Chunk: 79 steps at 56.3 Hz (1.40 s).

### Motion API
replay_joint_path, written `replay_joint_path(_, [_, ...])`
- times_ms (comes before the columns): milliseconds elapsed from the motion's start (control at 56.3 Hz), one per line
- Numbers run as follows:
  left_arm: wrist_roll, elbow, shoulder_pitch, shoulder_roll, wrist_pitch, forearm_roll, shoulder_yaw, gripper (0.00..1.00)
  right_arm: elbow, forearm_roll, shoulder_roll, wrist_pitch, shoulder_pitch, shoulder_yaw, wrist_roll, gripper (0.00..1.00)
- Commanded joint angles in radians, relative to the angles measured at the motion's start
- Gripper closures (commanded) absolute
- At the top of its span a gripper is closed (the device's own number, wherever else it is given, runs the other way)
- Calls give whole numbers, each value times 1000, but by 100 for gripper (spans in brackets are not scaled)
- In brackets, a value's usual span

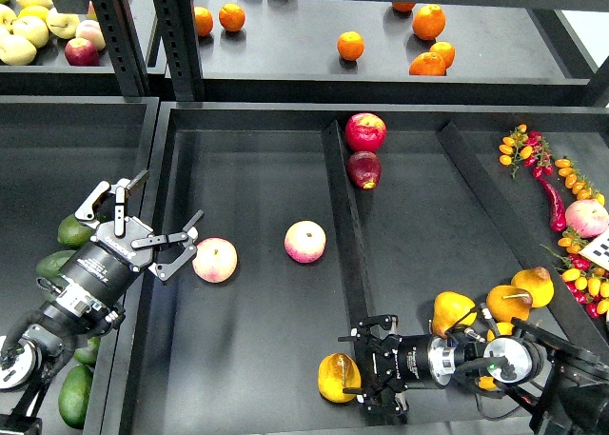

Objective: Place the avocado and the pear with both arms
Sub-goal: 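Close the right gripper around the yellow pear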

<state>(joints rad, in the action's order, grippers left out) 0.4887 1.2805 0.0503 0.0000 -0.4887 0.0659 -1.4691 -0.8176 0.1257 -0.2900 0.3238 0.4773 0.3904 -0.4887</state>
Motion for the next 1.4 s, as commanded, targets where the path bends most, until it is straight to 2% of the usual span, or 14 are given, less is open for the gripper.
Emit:
replay_joint_path(0, [0,2,0,0,0,0,0,1,0,2,0,0,0,2,0,35])
replay_joint_path(160, [0,2,0,0,0,0,0,1,0,5,0,1,0,4,0,41])
replay_joint_path(337, [0,2,0,0,0,0,-2,1,0,8,0,0,-9,7,0,53])
replay_joint_path(604, [0,2,-1,0,0,0,-4,1,-5,8,-1,-2,-14,7,0,61])
replay_joint_path(728, [0,2,-1,0,0,0,-5,1,-8,14,-1,-3,-16,8,0,71])
replay_joint_path(870, [0,2,-1,0,0,0,-5,1,-9,17,-3,-3,-19,8,0,72])
replay_joint_path(923, [0,2,-1,0,0,0,-5,1,-9,20,-3,-5,-20,10,0,69])
replay_joint_path(959, [0,2,-1,0,0,0,-5,1,-11,20,-3,-6,-22,11,0,63])
replay_joint_path(1048, [0,2,-1,0,0,0,-5,1,-11,20,-3,-6,-22,18,0,40])
replay_joint_path(1119, [0,2,-3,0,0,0,-5,1,-11,20,-1,-3,-20,19,0,28])
replay_joint_path(1208, [0,2,-3,0,0,0,-5,1,-11,19,-1,-3,-14,19,0,19])
replay_joint_path(1385, [0,2,-3,0,0,0,-5,1,-11,14,11,-12,-9,27,0,8])
